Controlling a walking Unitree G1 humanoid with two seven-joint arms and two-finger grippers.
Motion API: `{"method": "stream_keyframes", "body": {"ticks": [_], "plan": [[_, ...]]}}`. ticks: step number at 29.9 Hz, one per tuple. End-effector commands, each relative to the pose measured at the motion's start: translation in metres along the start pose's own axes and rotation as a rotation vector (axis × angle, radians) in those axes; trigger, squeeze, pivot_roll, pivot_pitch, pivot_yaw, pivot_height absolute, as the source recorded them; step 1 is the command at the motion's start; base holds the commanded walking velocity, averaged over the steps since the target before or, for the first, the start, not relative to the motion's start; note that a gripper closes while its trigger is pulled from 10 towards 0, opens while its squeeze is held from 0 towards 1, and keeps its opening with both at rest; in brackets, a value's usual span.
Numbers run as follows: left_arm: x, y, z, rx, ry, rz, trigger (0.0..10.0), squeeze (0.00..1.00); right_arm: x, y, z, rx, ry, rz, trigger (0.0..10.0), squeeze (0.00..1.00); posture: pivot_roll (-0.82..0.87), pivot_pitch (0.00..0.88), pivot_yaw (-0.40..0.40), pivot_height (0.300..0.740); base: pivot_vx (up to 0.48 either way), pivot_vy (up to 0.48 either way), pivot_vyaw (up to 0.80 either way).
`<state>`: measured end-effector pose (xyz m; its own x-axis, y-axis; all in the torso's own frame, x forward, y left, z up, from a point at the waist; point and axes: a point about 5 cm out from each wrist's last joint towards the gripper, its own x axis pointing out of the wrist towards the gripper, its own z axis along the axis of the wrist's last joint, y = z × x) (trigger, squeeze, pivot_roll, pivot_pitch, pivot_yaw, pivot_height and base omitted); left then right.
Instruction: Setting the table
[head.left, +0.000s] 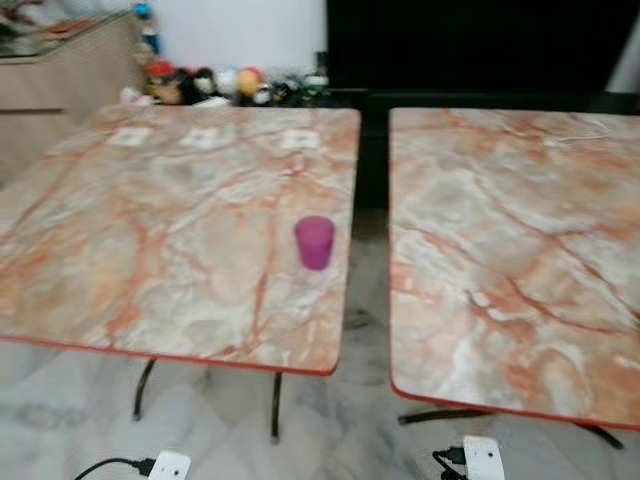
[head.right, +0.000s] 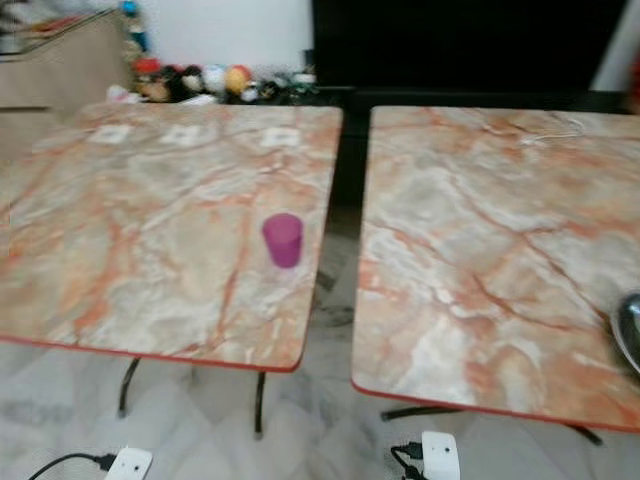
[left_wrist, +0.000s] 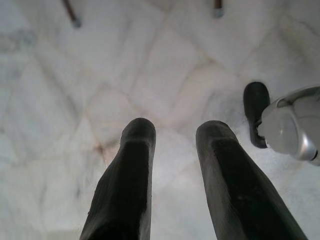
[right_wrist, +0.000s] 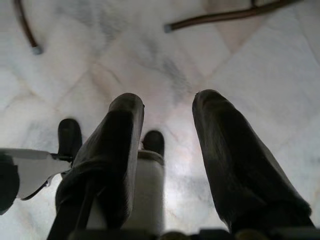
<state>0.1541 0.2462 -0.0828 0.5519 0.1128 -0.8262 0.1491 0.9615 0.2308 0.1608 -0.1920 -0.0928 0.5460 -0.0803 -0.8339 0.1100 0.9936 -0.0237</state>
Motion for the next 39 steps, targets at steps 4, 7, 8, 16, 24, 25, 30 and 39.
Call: {"method": "stream_keyframes", "body": {"ticks": [4, 7, 8, 16, 24, 25, 30, 39], "plan": [[-0.001, 0.003, -0.003, -0.038, 0.0, 0.01, 10.0, 0.0, 0.0, 0.007, -0.004, 0.029, 0.006, 0.02, 10.0, 0.0, -0.04, 0.0, 0.058, 0.74, 0.0, 0.0, 0.1], [-0.001, 0.004, -0.003, -0.061, -0.002, 0.022, 10.0, 0.0, 0.0, 0.007, -0.005, 0.02, 0.013, 0.022, 10.0, 0.0, -0.04, 0.0, 0.061, 0.74, 0.0, 0.0, 0.0], [-0.001, 0.006, -0.003, -0.066, -0.005, 0.03, 10.0, 0.0, -0.001, 0.007, -0.005, 0.02, 0.012, 0.024, 10.0, 0.0, -0.04, 0.0, 0.063, 0.74, 0.0, 0.0, 0.0], [-0.007, 0.028, -0.003, -0.183, -0.102, 0.122, 10.0, 0.0, -0.001, 0.006, -0.005, 0.021, -0.002, 0.036, 10.0, 0.0, -0.03, 0.0, 0.071, 0.74, 0.0, 0.0, 0.0], [-0.027, 0.054, 0.005, -0.207, -0.365, 0.215, 10.0, 0.0, -0.002, 0.005, -0.006, 0.027, -0.016, 0.047, 10.0, 0.0, -0.01, 0.0, 0.074, 0.74, 0.0, 0.0, 0.0], [-0.03, 0.056, 0.006, -0.207, -0.387, 0.218, 10.0, 0.0, -0.002, 0.005, -0.006, 0.022, -0.017, 0.045, 10.0, 0.0, -0.01, 0.0, 0.074, 0.74, 0.0, 0.0, 0.0], [-0.072, 0.053, 0.014, -0.118, -0.572, 0.247, 10.0, 0.0, -0.002, 0.001, -0.004, 0.026, -0.026, 0.036, 10.0, 0.0, 0.01, 0.0, 0.074, 0.74, 0.0, 0.0, 0.0], [-0.124, 0.088, 0.087, -0.096, -0.887, 0.528, 10.0, 0.0, -0.001, -0.003, -0.003, 0.019, -0.022, 0.026, 10.0, 0.0, 0.06, 0.0, 0.05, 0.74, 0.0, 0.0, 0.0]]}}
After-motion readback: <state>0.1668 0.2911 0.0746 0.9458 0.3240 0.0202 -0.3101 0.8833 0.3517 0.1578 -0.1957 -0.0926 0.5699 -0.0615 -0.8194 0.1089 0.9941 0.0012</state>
